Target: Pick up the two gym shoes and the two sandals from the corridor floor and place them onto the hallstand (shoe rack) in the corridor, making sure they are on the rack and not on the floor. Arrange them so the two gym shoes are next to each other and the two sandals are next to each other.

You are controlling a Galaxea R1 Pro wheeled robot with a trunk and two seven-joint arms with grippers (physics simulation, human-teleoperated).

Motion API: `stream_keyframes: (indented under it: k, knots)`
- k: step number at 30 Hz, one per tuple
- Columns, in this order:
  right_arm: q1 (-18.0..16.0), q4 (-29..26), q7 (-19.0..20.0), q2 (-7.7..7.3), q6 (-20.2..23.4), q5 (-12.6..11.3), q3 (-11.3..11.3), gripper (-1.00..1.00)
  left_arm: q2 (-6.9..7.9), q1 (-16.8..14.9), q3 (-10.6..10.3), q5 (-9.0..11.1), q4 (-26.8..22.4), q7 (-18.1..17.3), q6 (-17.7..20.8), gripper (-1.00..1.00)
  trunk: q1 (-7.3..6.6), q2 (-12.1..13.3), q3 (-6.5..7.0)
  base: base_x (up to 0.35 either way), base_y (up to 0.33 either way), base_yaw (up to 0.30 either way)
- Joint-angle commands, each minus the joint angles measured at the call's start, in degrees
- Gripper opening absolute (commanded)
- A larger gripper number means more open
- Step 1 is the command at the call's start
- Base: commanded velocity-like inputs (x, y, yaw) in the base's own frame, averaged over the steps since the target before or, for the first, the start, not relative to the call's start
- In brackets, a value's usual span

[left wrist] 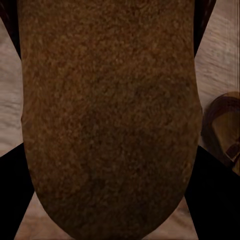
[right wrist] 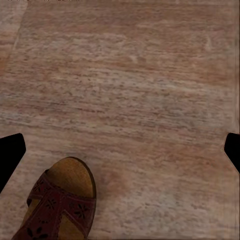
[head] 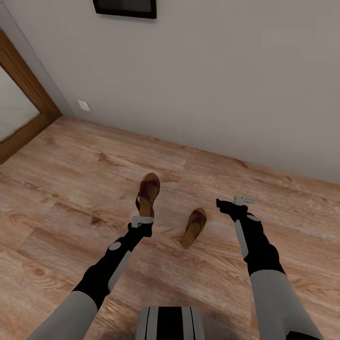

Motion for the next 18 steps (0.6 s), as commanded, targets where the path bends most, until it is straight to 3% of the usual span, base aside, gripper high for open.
stream_keyframes:
  k: [1, 11, 18]
  knots:
    - [0.0, -0.1, 0.0, 0.06, 0.3, 0.2, -0.1, 1.00, 0.01, 0.0, 0.0, 0.6, -0.1, -0.2, 0.3, -1.00, -0.01, 0.0, -0.03, 0.007, 0.008, -0.252]
    - [0.0, -0.1, 0.0, 0.06, 0.3, 0.2, -0.1, 1.00, 0.01, 0.0, 0.0, 0.6, -0.1, -0.2, 0.3, -1.00, -0.01, 0.0, 0.23, 0.087, 0.224, -0.251]
    - [0.0, -0.1, 0.0, 0.06, 0.3, 0.2, -0.2, 1.00, 0.01, 0.0, 0.0, 0.6, -0.1, -0.2, 0.3, -1.00, -0.01, 0.0, 0.28, 0.108, 0.303, -0.049]
